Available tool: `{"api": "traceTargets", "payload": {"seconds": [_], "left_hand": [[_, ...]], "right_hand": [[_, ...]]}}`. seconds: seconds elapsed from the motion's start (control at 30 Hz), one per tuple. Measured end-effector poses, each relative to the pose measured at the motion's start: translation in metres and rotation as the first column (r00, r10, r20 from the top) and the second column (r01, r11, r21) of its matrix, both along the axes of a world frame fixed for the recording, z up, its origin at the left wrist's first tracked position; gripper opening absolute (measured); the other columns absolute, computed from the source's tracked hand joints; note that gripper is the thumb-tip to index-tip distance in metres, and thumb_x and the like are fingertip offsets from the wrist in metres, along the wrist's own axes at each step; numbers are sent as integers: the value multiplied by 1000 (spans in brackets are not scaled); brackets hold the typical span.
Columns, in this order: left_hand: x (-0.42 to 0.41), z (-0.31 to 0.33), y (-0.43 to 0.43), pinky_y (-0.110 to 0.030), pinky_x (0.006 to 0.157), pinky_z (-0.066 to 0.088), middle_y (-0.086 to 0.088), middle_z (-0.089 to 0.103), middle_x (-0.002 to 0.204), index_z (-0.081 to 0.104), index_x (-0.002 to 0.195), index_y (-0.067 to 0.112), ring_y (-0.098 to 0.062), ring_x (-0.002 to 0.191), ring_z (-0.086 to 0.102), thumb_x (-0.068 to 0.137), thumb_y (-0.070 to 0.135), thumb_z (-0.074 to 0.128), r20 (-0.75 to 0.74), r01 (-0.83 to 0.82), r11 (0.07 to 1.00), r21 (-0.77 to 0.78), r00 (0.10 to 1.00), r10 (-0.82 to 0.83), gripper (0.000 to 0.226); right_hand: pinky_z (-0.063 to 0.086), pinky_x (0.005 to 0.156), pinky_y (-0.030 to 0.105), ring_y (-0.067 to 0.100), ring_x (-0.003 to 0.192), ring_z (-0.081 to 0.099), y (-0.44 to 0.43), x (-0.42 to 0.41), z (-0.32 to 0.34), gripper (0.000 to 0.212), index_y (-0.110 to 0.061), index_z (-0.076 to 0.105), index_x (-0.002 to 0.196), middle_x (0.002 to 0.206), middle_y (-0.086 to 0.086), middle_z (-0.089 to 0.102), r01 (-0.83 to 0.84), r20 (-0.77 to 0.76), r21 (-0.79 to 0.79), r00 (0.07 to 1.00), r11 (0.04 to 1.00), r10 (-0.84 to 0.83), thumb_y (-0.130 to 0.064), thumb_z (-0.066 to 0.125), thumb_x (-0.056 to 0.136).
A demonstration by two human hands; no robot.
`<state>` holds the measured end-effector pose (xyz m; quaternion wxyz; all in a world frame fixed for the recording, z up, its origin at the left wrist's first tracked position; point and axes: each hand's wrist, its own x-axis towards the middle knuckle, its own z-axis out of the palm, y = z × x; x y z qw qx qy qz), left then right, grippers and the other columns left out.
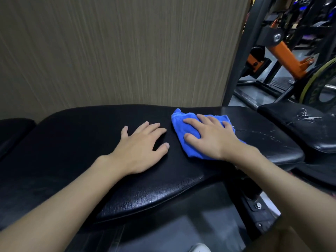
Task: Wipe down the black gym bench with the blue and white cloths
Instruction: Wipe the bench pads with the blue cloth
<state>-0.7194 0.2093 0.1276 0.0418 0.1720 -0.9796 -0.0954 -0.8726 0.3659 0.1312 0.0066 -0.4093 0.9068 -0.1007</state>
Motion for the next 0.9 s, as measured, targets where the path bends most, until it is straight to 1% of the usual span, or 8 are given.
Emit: {"api": "traceTargets", "payload": {"seconds": [0.1, 0.23, 0.37, 0.47, 0.6, 0.77, 0.83, 0.9], "left_hand": [[0, -2, -2, -62, 115, 1, 18, 9, 161, 23, 148, 44, -9, 149, 0, 93, 64, 28, 8, 11, 1000, 0, 1000, -11, 59], [-2, -3, -2, -61, 115, -1, 19, 8, 161, 20, 147, 49, -9, 149, -2, 91, 67, 27, 12, 5, 1000, 3, 1000, -5, 59], [-2, -2, -2, -61, 115, -2, 19, 7, 161, 19, 147, 51, -9, 149, -3, 91, 67, 26, 24, -3, 1000, -3, 1000, 3, 59], [-1, -2, -1, -62, 115, -1, 19, 8, 161, 20, 147, 50, -10, 149, -1, 91, 67, 27, 18, -6, 1000, 1, 1000, 6, 59], [0, 0, 0, -62, 115, -1, 18, 9, 161, 21, 147, 49, -11, 149, 1, 91, 66, 28, 17, -8, 1000, 3, 1000, 7, 59], [1, 1, 2, -62, 115, -1, 17, 10, 162, 21, 148, 48, -11, 149, 1, 92, 65, 27, 32, -12, 1000, 5, 999, 12, 59], [1, 2, 3, -63, 115, 0, 15, 10, 162, 20, 149, 46, -12, 150, 1, 93, 64, 27, 43, -11, 1000, -6, 999, 12, 59], [0, 4, 4, -63, 115, 2, 13, 11, 162, 21, 149, 44, -13, 150, 3, 94, 60, 30, 44, -12, 1000, -6, 999, 13, 58]], "right_hand": [[18, 110, 58, 22, 140, 27, -22, -35, 0, 60, -48, 32, 142, 149, -8, 37, 0, 8, -4, 1000, 1000, 0, -61, 28, 84], [16, 111, 58, 26, 142, 27, -47, -72, 3, 58, -50, 30, 145, 153, -5, 35, 58, 54, 2, 997, 998, -58, -58, 31, 87], [14, 112, 57, 27, 143, 25, -55, -80, 5, 58, -49, 30, 146, 155, -3, 33, 86, 75, 14, 993, 996, -87, -56, 31, 88], [12, 113, 57, 25, 144, 21, -42, -69, 1, 56, -47, 30, 146, 155, -5, 32, 61, 50, -3, 997, 998, -60, -54, 31, 90], [15, 113, 55, 23, 143, 22, -7, -38, -2, 55, -46, 31, 145, 155, -7, 31, 16, -4, -3, 1000, 1000, -16, -54, 31, 90], [15, 115, 51, 19, 145, 20, 48, 19, -4, 71, -47, 30, 146, 156, -10, 29, -9, -63, -27, 998, 1000, 7, -64, 17, 78], [12, 117, 51, 19, 147, 15, 66, 35, -4, 77, -48, 26, 148, 159, -9, 24, -33, -79, -12, 996, 999, 32, -69, 10, 75], [3, 119, 54, 19, 151, 4, 77, 42, 1, 80, -51, 18, 149, 164, -8, 12, -63, -30, 16, 998, 998, 63, -76, 7, 73]]}}
